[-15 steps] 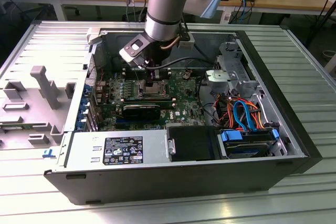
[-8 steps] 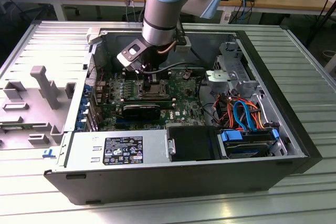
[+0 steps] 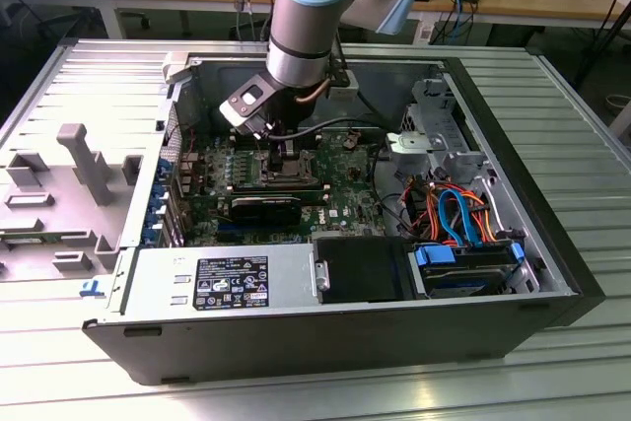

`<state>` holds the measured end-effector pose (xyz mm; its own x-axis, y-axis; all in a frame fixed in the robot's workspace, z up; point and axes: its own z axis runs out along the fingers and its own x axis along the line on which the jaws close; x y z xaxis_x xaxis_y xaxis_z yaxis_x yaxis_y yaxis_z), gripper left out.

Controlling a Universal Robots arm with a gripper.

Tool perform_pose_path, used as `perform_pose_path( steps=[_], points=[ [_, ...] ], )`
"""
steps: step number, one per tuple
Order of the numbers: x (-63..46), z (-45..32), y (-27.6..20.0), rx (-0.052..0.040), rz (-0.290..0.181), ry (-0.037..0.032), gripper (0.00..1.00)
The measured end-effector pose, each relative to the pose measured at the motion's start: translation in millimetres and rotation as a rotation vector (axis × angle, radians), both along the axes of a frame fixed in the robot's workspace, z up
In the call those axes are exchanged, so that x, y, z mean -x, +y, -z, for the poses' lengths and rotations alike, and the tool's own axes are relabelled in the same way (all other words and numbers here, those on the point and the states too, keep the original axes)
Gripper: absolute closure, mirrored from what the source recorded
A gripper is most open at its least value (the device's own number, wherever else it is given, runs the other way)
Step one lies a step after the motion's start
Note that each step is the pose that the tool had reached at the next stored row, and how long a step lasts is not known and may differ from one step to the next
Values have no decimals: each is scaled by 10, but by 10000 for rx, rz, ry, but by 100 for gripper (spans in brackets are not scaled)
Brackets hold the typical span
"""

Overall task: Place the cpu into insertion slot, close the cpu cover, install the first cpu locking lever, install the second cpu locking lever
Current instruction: 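Close the cpu cover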

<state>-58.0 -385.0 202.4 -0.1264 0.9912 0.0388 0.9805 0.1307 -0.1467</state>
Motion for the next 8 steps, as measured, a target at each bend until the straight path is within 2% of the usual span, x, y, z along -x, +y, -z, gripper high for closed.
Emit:
perform_pose_path(
  steps=[1, 3, 4, 6, 8],
  points=[
    [-2, -31, 1, -25, -1, -16, 89],
    [-10, -150, -2, -9, -3, 0, 89],
    [-32, -163, -2, -19, -2, 19, 89],
    [-144, -164, -2, -46, -3, 178, 89],
    [-184, -172, -3, -58, -2, 228, 89]
  ],
)
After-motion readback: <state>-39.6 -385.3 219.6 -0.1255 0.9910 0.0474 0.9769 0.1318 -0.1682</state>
